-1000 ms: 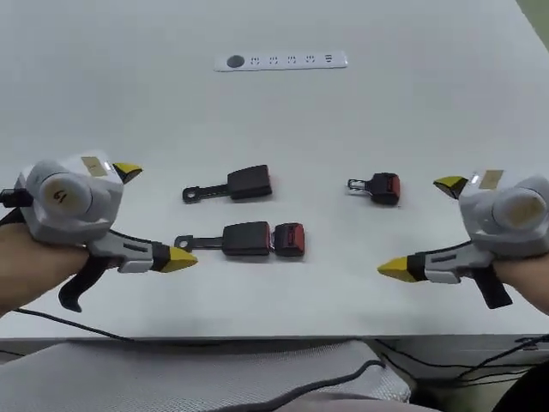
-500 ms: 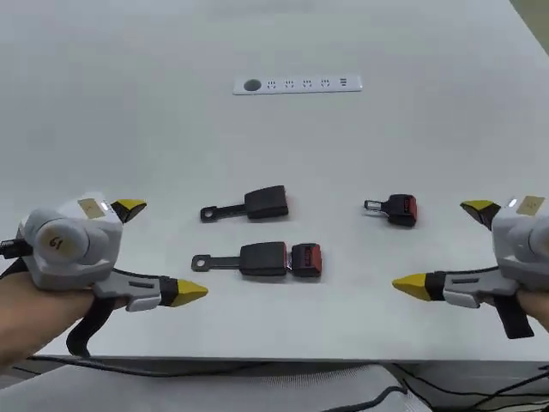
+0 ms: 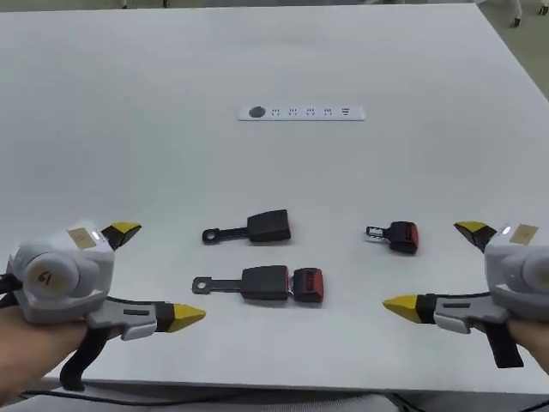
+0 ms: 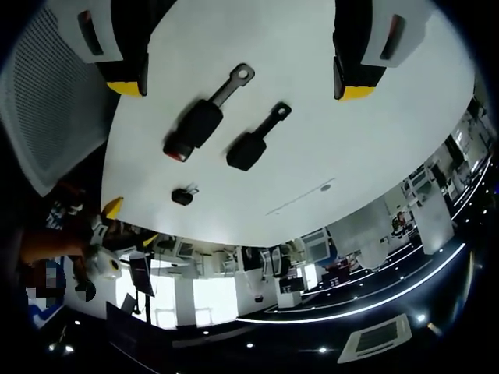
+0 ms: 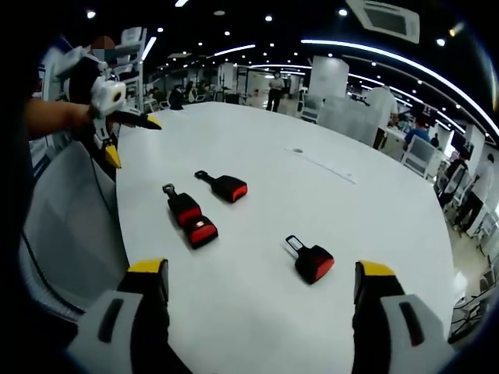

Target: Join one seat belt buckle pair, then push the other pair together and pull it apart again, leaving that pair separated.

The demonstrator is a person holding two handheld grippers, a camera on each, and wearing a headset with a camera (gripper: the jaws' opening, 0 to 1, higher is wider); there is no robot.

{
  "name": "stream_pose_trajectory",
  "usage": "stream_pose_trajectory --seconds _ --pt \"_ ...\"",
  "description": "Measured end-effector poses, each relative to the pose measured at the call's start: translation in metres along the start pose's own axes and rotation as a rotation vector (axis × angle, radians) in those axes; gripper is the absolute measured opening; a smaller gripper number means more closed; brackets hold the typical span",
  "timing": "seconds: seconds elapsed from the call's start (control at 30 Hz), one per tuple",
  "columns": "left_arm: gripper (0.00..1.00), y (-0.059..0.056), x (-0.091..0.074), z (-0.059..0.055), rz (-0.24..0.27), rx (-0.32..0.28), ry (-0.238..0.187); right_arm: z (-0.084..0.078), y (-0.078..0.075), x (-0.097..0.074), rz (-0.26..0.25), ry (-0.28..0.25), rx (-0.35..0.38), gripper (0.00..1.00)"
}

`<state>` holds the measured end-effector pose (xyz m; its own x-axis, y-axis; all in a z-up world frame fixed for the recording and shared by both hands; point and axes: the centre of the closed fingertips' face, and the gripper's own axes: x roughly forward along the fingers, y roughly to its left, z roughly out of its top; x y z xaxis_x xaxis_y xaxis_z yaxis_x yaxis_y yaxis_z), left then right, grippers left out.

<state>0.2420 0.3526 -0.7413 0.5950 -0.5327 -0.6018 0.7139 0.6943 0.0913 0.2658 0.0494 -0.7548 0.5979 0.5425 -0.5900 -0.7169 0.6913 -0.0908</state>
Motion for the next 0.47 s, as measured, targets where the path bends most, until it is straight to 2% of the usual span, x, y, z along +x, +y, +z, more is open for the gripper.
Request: stream_pose_trajectory --seconds 0.17,0.3,0.47 --pt "1.00 -0.005 -0.001 0.000 -0.014 0.013 -0.014 -0.004 0.001 -0.003 -0.011 -0.002 0.031 1.00" --pt "1.00 -0.004 -0.003 -0.001 -0.013 0.015 -0.013 -0.004 -0.004 -0.010 -0.031 -0.018 0.048 1.00" --pt "1.00 -0.004 -0.001 0.003 -0.001 0.007 -0.023 -0.007 -0.011 -0.014 -0.046 -0.014 0.046 1.00"
